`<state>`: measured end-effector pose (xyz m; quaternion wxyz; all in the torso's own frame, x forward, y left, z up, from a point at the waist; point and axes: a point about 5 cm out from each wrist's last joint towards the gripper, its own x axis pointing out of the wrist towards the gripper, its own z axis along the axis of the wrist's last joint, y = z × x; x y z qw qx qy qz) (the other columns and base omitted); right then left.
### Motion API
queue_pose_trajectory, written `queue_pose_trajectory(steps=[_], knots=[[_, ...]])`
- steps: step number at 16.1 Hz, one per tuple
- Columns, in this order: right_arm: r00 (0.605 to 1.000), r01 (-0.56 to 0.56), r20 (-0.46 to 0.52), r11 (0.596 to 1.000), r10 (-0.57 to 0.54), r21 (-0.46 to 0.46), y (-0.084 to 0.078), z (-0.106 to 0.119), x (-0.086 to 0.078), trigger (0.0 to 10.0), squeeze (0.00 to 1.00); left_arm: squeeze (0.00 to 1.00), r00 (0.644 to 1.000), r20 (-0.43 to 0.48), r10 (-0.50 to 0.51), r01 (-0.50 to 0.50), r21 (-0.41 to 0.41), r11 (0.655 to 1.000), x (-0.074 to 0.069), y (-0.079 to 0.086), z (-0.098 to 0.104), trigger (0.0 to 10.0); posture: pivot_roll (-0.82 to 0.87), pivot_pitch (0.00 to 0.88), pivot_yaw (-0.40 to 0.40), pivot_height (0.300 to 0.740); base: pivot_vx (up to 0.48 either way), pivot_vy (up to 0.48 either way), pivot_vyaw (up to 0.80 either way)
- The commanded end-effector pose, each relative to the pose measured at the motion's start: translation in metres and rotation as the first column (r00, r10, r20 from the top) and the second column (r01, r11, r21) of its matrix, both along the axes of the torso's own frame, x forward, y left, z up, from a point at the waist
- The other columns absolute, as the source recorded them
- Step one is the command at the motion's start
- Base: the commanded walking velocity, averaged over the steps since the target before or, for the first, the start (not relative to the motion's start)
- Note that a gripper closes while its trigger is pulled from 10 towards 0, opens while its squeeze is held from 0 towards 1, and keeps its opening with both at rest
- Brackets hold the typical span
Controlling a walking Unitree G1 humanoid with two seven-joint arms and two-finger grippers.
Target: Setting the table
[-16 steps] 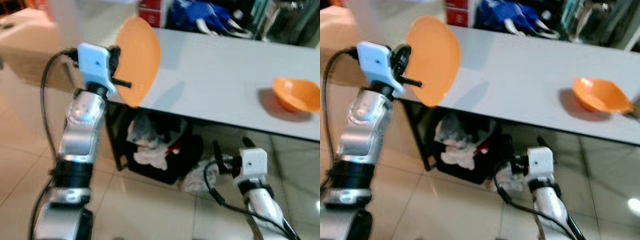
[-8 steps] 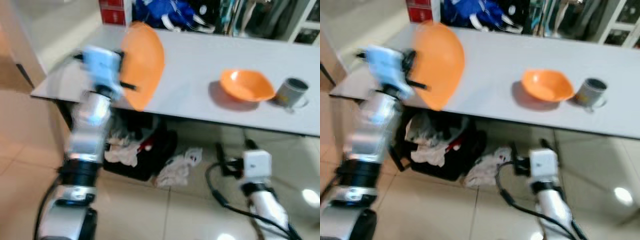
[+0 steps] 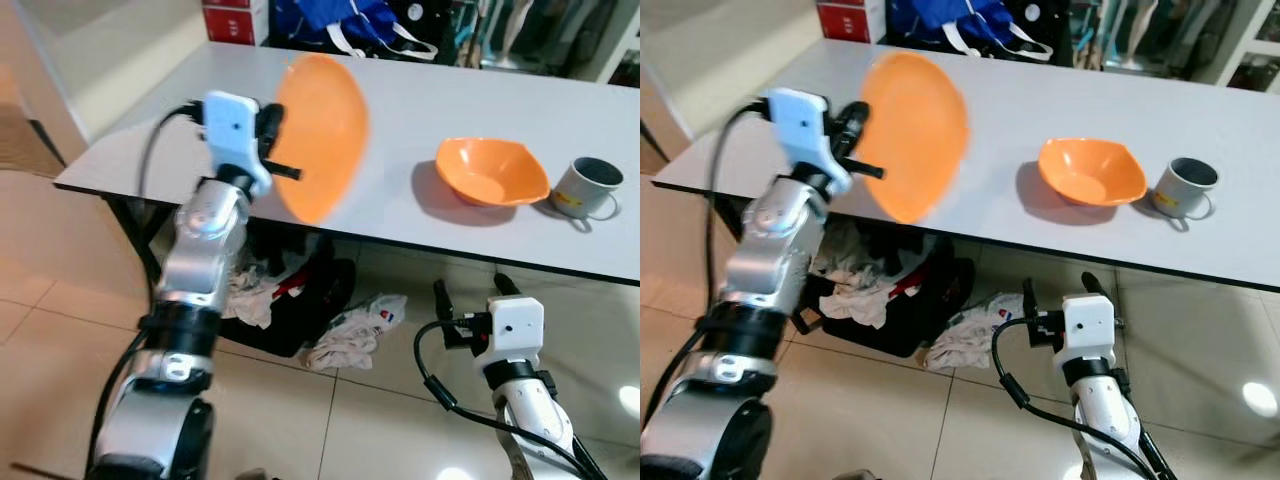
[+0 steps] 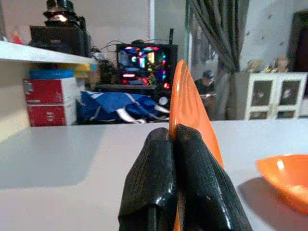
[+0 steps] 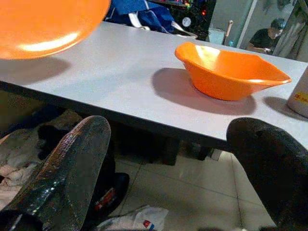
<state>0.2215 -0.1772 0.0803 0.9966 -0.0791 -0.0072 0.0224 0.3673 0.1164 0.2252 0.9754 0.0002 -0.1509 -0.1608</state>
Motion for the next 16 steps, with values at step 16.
queue_pose_trajectory(steps=[16], knots=[[1.000,0.003,-0.018,1.000,-0.003,0.008,0.001,0.000,-0.005,10.0,0.00,0.00,0.996,0.021,-0.090,0.090,-0.036,0.995,0.008,-0.028,0.014,0.0,-0.10,0.000,0.004,0.740,0.359,0.092,-0.33]])
